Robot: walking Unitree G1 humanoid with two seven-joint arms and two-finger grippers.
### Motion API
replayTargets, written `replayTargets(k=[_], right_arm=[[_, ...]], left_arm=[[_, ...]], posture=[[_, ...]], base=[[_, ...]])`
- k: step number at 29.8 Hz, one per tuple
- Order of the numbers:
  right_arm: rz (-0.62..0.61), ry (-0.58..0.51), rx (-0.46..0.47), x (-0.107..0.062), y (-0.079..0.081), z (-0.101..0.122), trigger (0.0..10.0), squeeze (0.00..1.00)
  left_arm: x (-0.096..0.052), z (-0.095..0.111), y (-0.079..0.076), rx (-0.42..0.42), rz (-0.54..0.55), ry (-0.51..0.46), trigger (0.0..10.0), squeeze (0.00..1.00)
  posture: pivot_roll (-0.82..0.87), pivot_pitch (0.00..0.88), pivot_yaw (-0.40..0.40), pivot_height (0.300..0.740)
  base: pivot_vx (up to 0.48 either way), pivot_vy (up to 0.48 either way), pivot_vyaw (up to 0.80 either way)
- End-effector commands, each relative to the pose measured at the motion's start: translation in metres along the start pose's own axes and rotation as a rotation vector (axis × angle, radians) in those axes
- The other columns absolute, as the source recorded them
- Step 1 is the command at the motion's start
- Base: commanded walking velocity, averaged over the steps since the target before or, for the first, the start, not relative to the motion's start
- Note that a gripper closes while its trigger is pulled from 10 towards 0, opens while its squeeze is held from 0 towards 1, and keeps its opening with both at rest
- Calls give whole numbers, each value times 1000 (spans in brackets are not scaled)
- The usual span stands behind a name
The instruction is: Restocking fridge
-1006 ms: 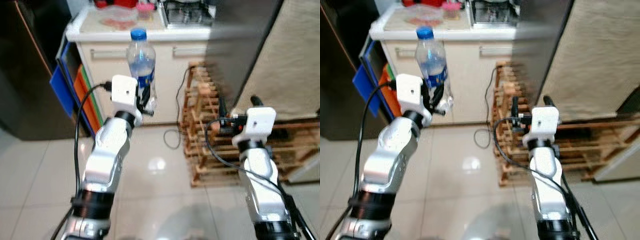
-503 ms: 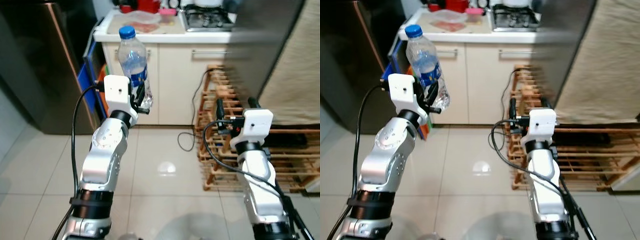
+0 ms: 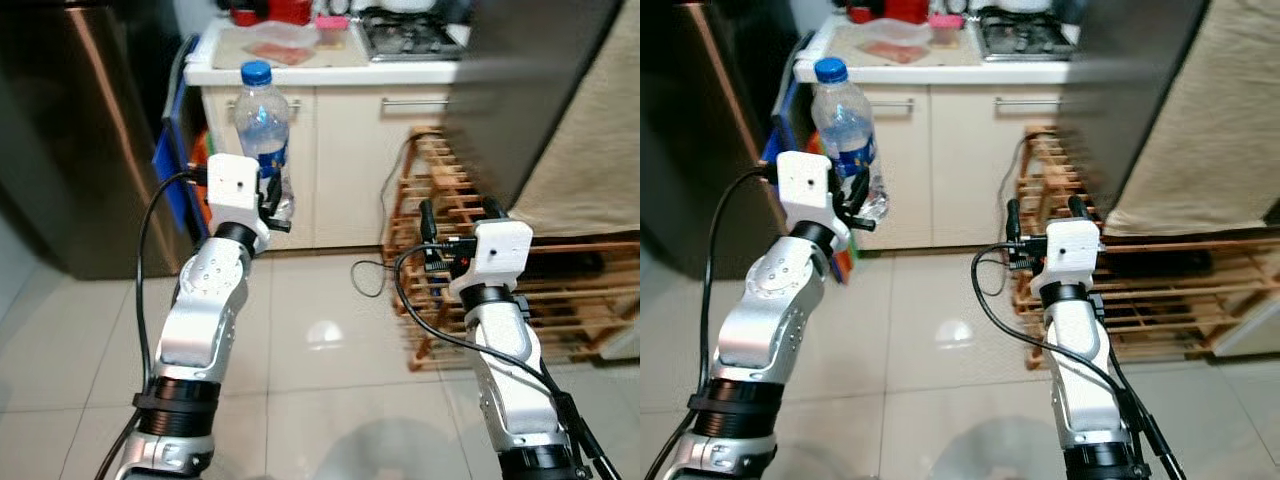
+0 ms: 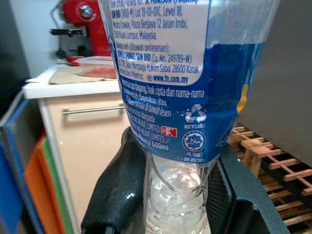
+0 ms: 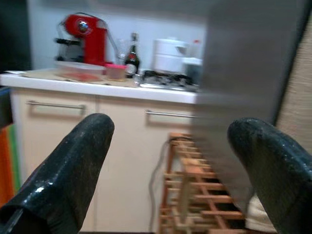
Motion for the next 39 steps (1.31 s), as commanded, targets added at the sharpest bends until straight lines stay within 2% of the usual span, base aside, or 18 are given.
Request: replayTargets(k=[1,4,7,13,24,33,39], right_arm=[[1,-3,-7,2,-1,1,10000,0],[5,-2,-5,2,0,0,10000,0],[10,-1,-3,2,1,0,10000,0],[22,5,-8,3,1,-1,10000,0],[34,11,-23,6,3,-1,10000,0],[43,3,-11,8,6,-1,10000,0],[41,25,-11,7,7,-4,10000,0]], left_arm=[[2,7,-2,5,2,-28,10000,0],[3,6,4,38,48,-26,10000,0],[4,6,7,38,81,-26,10000,0],[3,6,7,28,88,-31,10000,0],[4,6,5,32,86,-36,10000,0],[9,14,2,29,19,-65,10000,0],[13,13,0,54,-20,-50,10000,0]], posture=[[-63,24,35,740],[-62,25,35,740],[-63,25,32,740],[-63,22,30,740],[-51,4,24,740],[-53,0,27,740],[-60,1,37,740]], base=[[450,0,0],[450,0,0],[450,0,0],[450,0,0],[451,0,587],[464,0,0],[480,0,-133]])
Point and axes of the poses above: a point about 5 cm out from each wrist's last joint towards the gripper, its own x axis pointing out of the wrist towards the gripper, its own z axis along the axis of the wrist's last joint, y = z × x, the point moved 2 cm from there along x, pointing out of the wrist towards the gripper, and after that the axes turned 1 degree about -x, right-handed, at the moved point
